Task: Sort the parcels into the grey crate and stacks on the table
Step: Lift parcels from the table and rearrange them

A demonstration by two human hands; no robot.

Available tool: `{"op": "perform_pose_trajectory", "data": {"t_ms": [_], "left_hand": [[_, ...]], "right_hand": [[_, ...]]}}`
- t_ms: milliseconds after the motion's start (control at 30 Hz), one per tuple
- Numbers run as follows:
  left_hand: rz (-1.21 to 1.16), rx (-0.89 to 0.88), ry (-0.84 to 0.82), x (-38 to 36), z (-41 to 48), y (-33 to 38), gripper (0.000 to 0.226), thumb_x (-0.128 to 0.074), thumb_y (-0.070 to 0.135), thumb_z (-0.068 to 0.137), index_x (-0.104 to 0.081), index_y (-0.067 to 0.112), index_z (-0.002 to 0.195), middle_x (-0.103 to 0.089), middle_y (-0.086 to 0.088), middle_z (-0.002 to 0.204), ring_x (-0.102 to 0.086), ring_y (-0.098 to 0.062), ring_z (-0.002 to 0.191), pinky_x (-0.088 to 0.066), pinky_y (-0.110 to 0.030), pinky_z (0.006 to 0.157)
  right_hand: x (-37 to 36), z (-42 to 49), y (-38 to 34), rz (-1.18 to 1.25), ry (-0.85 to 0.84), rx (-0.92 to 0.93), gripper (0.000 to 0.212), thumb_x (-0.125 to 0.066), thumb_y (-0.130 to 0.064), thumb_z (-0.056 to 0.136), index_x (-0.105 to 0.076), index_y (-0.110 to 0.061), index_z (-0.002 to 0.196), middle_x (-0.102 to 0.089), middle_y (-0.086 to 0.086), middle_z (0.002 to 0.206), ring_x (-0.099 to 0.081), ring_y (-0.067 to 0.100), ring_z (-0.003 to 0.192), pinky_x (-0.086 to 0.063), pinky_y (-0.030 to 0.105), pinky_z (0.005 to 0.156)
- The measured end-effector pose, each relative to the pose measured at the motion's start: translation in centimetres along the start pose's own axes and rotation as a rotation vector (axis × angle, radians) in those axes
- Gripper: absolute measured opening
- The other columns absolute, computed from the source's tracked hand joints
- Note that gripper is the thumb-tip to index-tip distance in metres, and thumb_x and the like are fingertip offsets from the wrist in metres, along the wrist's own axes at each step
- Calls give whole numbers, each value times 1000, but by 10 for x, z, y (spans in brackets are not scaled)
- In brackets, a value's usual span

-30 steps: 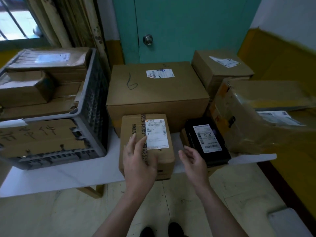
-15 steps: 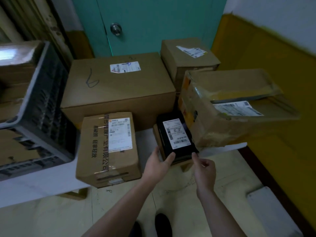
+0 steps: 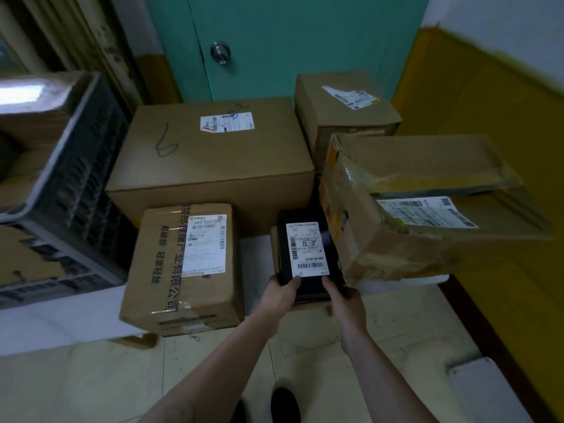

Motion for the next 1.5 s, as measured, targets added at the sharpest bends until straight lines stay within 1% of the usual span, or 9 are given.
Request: {"op": "perform_pose_trajectory", "data": {"t_ms": [333,533,633,800,933,1133,1300,1400,1500], "left_hand": [[-117,53,71,10,-10,-15,52,-64,45,95,-49,11,132,-61,-1,110,-56,-17,98,-41,-33,87],[144,-122,168,9,-26,-6,65,-60,49,95,-36,12,143,-31,-6,143,-48,-26,126,-45,-35,98],[-1,-58,134,13,-20,-8,56,-60,45,97,-43,12,139,-53,-2,127,-55,-18,109,-47,-32,90],[-82,82,72,21,-3,-20,81,-67,62,80,-47,13,141,-63,-2,121,-59,-18,108,-43,-33,86],[-140,117,-40,20,-3,-18,27,-59,44,97,-54,20,110,-60,8,91,-53,-4,81,-36,-27,79],[-182,122,-68,23,-7,-11,19,-60,33,97,-54,19,110,-61,5,92,-55,-8,83,-36,-23,63],[-124,-1,-19,23,-8,-6,66,-69,47,87,-47,16,141,-64,-2,120,-61,-18,107,-46,-33,88],[40,-91,83,24,-19,8,87,-67,58,85,-26,22,153,-43,-7,135,-50,-28,123,-46,-41,100],[315,-160,174,30,-41,29,104,-57,79,72,-20,26,154,-27,-13,146,-33,-36,136,-39,-52,110]], "right_hand": [[-6,-8,2,-11,-184,-38,68,-69,-49,86,-44,-18,141,-58,6,128,-56,25,111,-50,38,85],[-9,-18,5,219,-339,-100,40,-60,-40,93,-59,-24,129,-64,7,125,-58,26,115,-47,50,101],[-17,-17,2,165,-295,-48,52,-62,-43,93,-52,-22,140,-57,6,136,-51,26,124,-40,46,108],[-22,-9,-5,20,-287,73,46,-69,-37,89,-51,-29,131,-60,-1,117,-57,20,106,-45,34,87],[-25,-7,-3,22,-314,48,45,-74,-33,85,-48,-35,121,-63,-2,113,-60,21,105,-50,41,96],[-23,-6,-2,41,-348,-7,53,-77,-41,79,-56,-26,125,-67,3,115,-64,24,104,-52,46,97],[-12,-12,-7,156,-377,-58,40,-66,-43,88,-64,-23,123,-70,6,113,-64,25,105,-50,44,97],[-10,-25,-12,291,-411,-55,37,-63,-42,89,-64,-23,121,-73,7,109,-66,26,105,-53,41,87],[-9,-37,-21,423,-457,-51,56,-65,-46,77,-62,-21,127,-72,10,115,-64,29,114,-48,50,101]]}}
Point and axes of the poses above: each hand's wrist, its own z-axis towards the middle knuckle, its own x-axis out of the back of the hand, y = z × x, the point moved 3 cm from there along z, towards the middle knuckle
